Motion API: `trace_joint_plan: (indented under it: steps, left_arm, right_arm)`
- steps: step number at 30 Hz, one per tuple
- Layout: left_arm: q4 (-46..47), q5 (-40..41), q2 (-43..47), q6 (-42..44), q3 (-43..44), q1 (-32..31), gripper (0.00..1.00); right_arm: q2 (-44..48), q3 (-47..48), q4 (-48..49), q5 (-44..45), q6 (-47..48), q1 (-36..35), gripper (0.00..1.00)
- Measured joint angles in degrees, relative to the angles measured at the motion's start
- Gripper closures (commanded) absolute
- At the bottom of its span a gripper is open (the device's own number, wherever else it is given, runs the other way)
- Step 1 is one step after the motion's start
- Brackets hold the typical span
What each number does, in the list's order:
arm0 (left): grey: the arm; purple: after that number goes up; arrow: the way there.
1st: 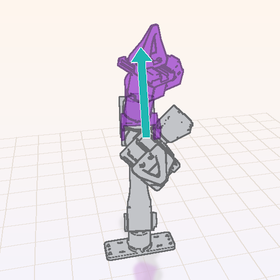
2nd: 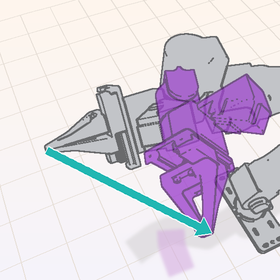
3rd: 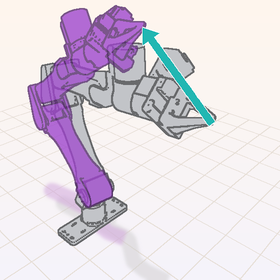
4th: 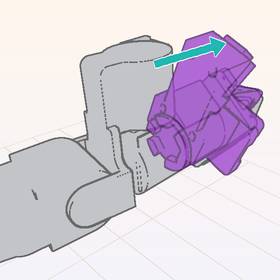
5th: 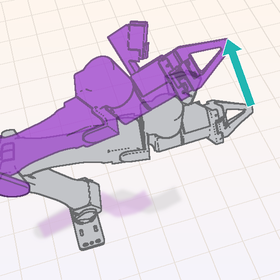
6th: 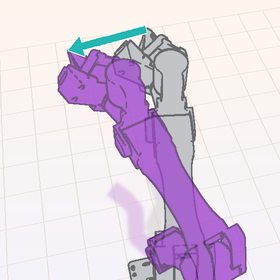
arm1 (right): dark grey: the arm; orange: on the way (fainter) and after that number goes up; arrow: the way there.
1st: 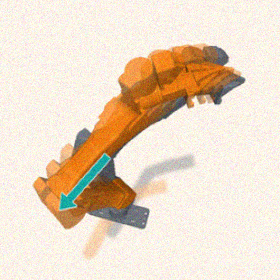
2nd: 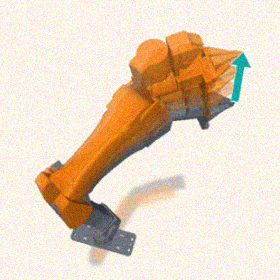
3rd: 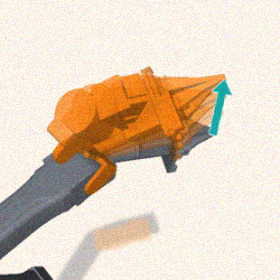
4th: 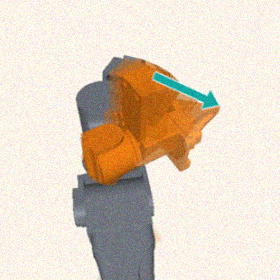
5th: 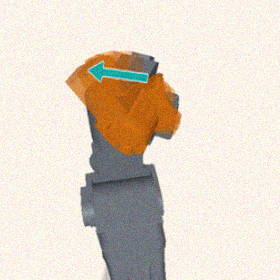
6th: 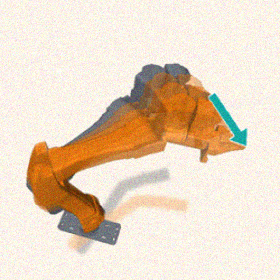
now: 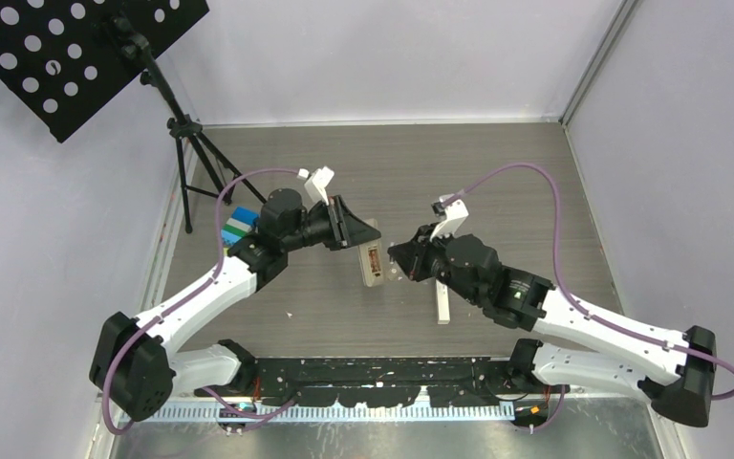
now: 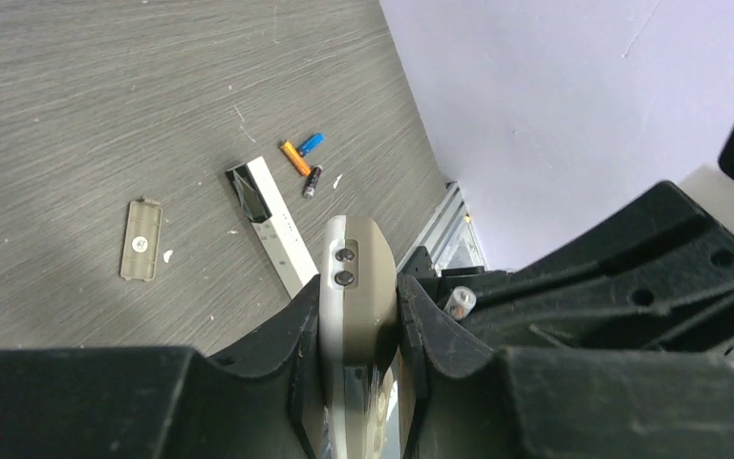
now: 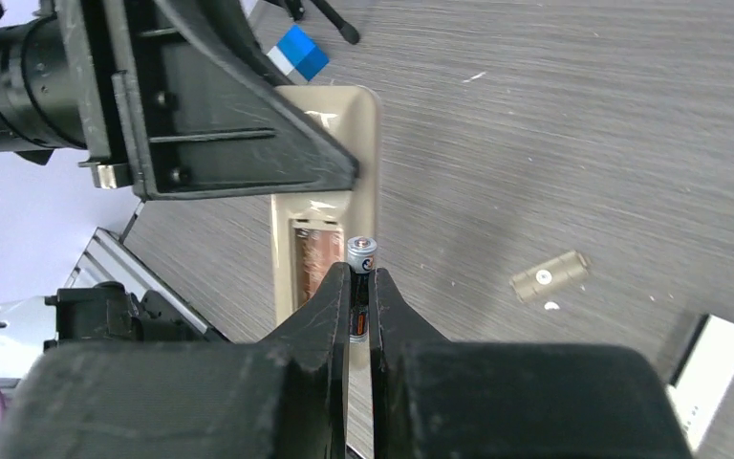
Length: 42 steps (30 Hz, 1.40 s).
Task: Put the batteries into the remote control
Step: Load the battery into the remote control.
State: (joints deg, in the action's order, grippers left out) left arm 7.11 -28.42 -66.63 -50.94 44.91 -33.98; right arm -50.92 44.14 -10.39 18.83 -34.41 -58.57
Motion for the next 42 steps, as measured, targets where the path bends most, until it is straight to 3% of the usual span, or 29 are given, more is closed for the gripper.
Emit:
trace_joint_plan:
  steps: [7, 19, 29, 42]
  left_arm:
    - [-4.39, 1.20, -0.04, -4.33, 2.19, 0.42, 1.00]
    - [-3.56, -0.79, -1.84, -13.70, 3.10, 1.66, 1.00]
    - [-5.62, 0.59, -0.57, -14.29, 2.23, 2.25, 1.00]
    - [-7.39, 1.01, 0.94, -12.46, 2.19, 2.75, 1.00]
  right_arm:
    - [-7.08, 1.46, 7.02, -0.15, 5.49, -3.30, 0.90]
    - [-8.66, 1.79, 13.35, 1.90, 15.30, -3.96, 0.86]
    - [-7.04, -0.39, 12.90, -2.21, 17.51, -3.98, 0.69]
    - [-4.63, -0.39, 6.32, -3.74, 12.63, -3.91, 0.38]
